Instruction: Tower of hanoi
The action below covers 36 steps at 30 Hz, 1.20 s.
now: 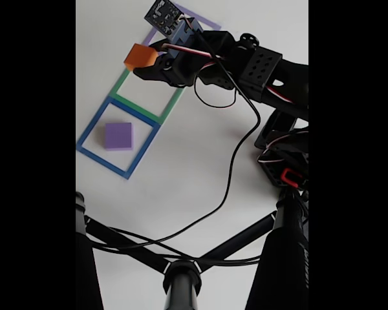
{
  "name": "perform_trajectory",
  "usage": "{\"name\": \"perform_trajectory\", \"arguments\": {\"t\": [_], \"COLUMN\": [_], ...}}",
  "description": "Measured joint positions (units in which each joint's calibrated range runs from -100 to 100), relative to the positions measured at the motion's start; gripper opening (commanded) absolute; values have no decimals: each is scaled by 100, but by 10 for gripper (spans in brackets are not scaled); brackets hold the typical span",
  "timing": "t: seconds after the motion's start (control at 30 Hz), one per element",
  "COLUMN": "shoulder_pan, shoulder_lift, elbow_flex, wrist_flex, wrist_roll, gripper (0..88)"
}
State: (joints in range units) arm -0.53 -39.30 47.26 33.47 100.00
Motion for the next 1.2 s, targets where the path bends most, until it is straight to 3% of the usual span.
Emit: {"name": "perform_trajectory", "arguments": {"t": [0.3,0.6,0.93,1.07,1.2], "shoulder_pan": [-311,-1105,-1711,-1711,-1711], "shoulder_lift": [-152,-312,-481,-760,-1030], "elbow_flex": [-2959,-4569,-4413,-3159,-1279], "wrist_flex": [3892,5730,5754,4743,3010], "wrist_roll": [0,0,0,0,0], "gripper": [87,86,87,88,87]}}
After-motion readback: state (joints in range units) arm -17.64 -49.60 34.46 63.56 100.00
